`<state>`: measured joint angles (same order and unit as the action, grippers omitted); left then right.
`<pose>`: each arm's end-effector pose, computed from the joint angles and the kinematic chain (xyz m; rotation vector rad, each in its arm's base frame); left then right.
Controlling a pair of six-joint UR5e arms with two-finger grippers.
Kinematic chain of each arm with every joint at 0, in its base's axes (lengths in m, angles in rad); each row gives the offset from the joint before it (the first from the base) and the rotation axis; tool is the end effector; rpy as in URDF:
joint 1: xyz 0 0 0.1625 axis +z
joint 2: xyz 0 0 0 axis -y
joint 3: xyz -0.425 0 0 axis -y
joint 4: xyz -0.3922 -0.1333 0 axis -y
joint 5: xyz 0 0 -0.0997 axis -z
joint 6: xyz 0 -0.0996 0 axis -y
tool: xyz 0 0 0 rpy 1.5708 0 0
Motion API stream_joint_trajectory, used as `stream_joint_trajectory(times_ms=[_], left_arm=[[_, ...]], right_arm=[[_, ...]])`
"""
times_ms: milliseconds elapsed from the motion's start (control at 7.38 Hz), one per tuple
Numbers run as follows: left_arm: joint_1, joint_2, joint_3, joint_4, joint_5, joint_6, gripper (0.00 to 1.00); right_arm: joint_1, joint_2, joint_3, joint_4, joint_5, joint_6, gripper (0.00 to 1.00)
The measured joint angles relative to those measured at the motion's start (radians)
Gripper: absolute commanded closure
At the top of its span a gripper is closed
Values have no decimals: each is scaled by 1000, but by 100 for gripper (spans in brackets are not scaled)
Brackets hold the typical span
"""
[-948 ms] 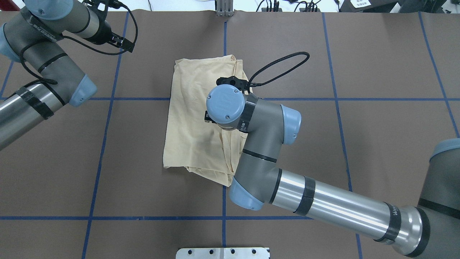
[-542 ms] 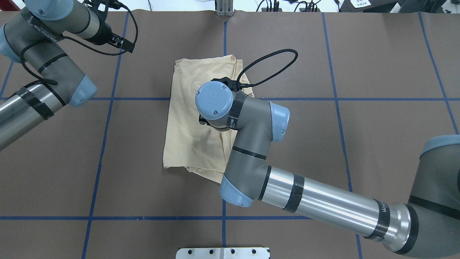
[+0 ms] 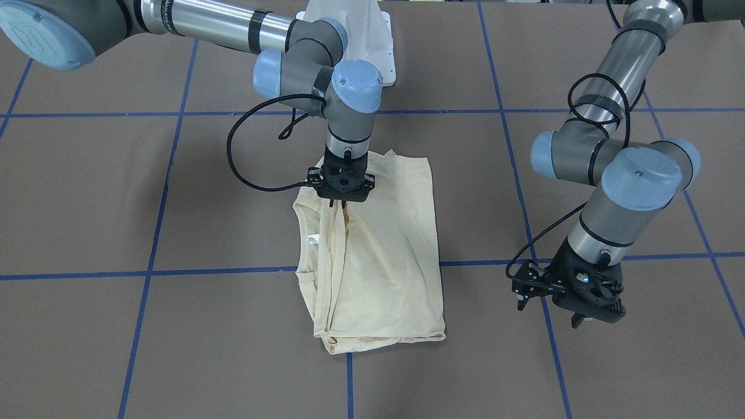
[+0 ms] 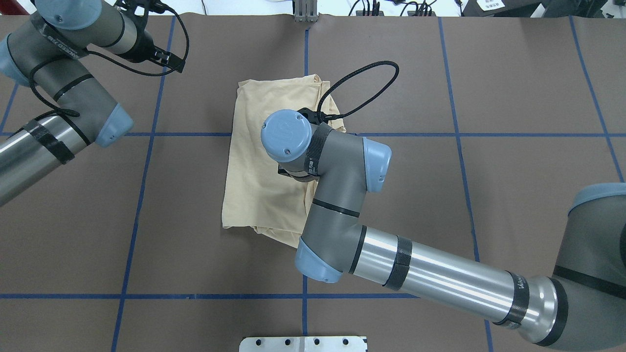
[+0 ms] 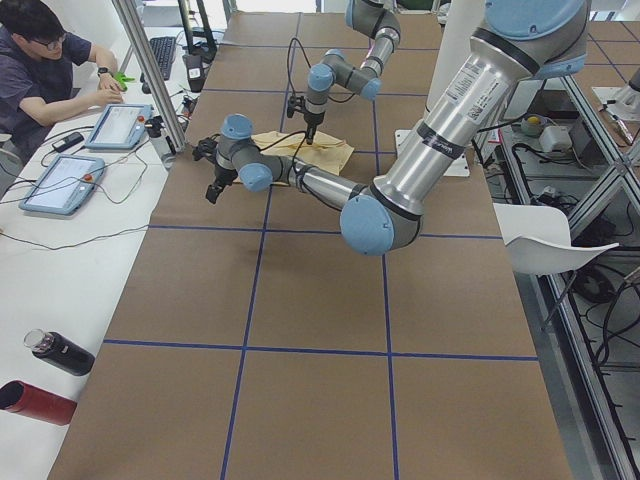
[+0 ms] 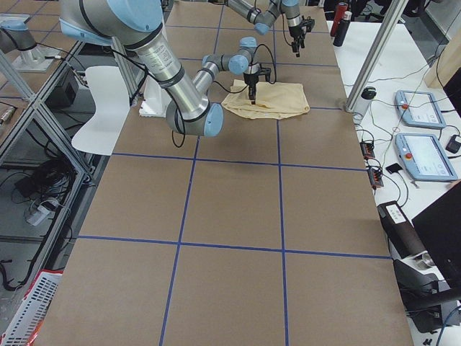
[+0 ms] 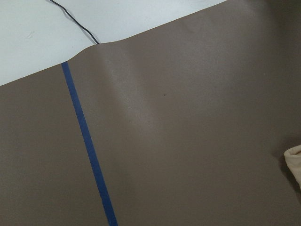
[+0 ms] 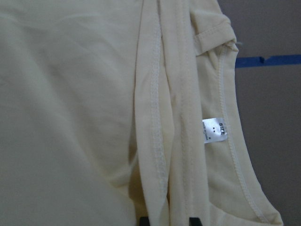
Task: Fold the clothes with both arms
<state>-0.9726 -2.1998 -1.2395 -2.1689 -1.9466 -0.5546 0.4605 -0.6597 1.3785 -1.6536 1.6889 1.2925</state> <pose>0.3478 -0.6822 0.3712 0.5515 0.7765 0.2085 -0.6357 -0.4511 0.1851 0.1231 -0.6341 0.1383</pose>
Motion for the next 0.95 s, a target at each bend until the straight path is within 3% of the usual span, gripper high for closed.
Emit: stream_joint_trajectory(times_ms=[271, 406, 542, 948], left_arm=[[0, 0, 0, 0, 0, -1, 0], [0, 0, -2, 0, 0, -1, 0], [0, 2, -6, 0, 0, -1, 0], [1, 14, -24, 3, 0, -1, 0]], right_arm=[[3, -48, 74, -42, -1, -61, 100], [4, -108, 138, -56, -6, -94, 69], [7, -171, 192, -62, -13, -124, 1], [17, -219, 234, -30, -52, -182, 0]])
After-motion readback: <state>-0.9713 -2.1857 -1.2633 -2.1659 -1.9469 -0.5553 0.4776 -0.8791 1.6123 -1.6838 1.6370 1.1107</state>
